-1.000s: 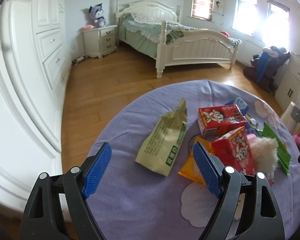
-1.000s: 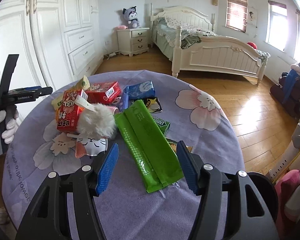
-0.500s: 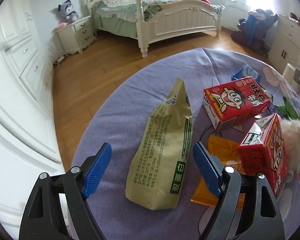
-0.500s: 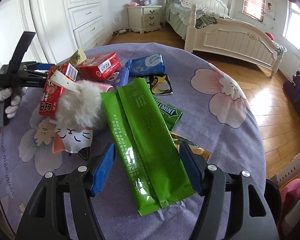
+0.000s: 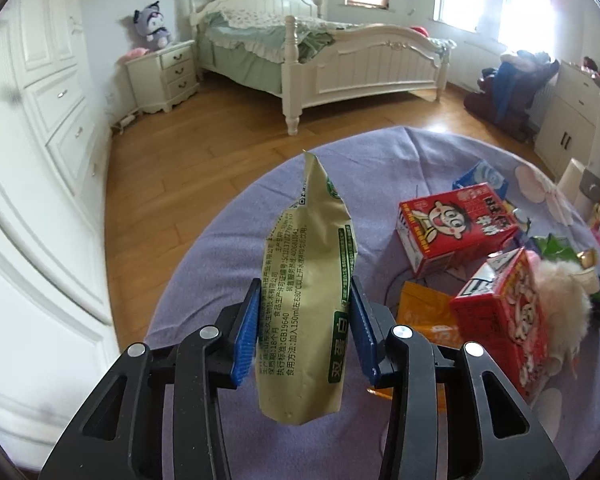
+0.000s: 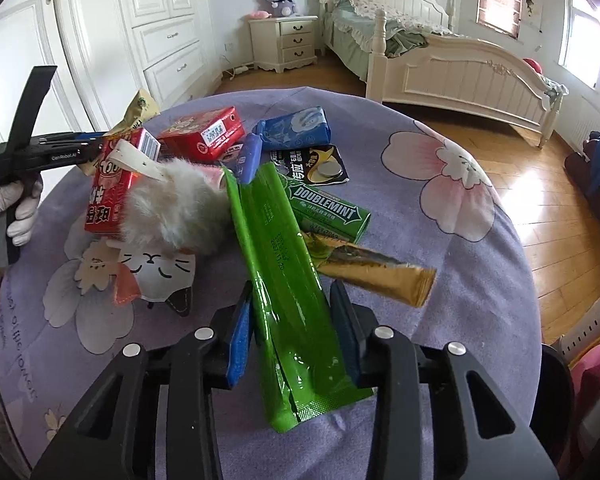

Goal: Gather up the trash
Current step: 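Grasp the green strip packet with the right tool while the left grasps the beige snack bag, then carry green packet and beige bag to the black bin and release both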

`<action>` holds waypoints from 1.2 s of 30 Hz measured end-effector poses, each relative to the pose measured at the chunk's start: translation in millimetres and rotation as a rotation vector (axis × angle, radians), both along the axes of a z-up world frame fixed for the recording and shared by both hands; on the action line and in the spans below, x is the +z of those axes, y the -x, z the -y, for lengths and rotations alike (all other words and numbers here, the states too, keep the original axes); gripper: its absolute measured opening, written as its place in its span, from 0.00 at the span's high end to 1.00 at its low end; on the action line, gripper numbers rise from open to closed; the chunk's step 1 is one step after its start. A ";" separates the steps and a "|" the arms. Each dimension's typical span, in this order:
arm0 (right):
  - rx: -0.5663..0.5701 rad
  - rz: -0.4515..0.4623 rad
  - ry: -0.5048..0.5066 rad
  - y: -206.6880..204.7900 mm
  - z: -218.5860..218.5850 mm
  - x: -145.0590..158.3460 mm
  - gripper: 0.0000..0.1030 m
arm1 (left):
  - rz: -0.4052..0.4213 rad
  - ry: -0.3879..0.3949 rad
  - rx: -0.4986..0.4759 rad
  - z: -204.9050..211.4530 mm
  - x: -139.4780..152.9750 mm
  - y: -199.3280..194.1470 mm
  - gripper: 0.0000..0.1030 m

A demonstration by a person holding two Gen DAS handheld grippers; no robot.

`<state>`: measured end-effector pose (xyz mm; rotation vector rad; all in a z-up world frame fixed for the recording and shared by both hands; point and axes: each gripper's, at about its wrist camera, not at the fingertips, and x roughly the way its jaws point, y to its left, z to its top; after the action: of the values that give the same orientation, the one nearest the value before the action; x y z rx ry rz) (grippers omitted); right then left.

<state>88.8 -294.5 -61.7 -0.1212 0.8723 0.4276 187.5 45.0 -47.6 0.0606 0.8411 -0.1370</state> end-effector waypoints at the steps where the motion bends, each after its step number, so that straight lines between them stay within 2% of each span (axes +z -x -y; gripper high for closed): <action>1: -0.003 0.007 0.000 3.1 0.2 1.0 0.70 | 0.018 0.010 0.005 -0.6 5.5 5.1 0.59; 7: -0.038 0.048 -0.048 19.6 6.9 8.4 0.75 | 0.108 0.095 -0.040 19.8 42.0 42.5 0.59; 14: -0.102 0.131 -0.186 49.6 30.7 33.3 0.77 | 0.159 0.182 -0.188 86.6 69.8 82.0 0.59; 20: -0.190 0.235 -0.265 82.4 62.5 55.8 0.78 | 0.172 0.222 -0.303 158.4 77.4 106.8 0.59; 25: -0.286 0.340 -0.277 109.2 93.5 69.4 0.78 | 0.168 0.239 -0.391 216.6 78.2 122.4 0.59; 36: -0.535 0.412 -0.238 142.4 158.1 54.8 0.78 | 0.139 0.235 -0.544 307.0 67.8 137.8 0.59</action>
<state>-53.6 -452.6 -6.8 0.2360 0.4157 -0.0036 49.7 -262.0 20.2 0.0758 0.6482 -0.7344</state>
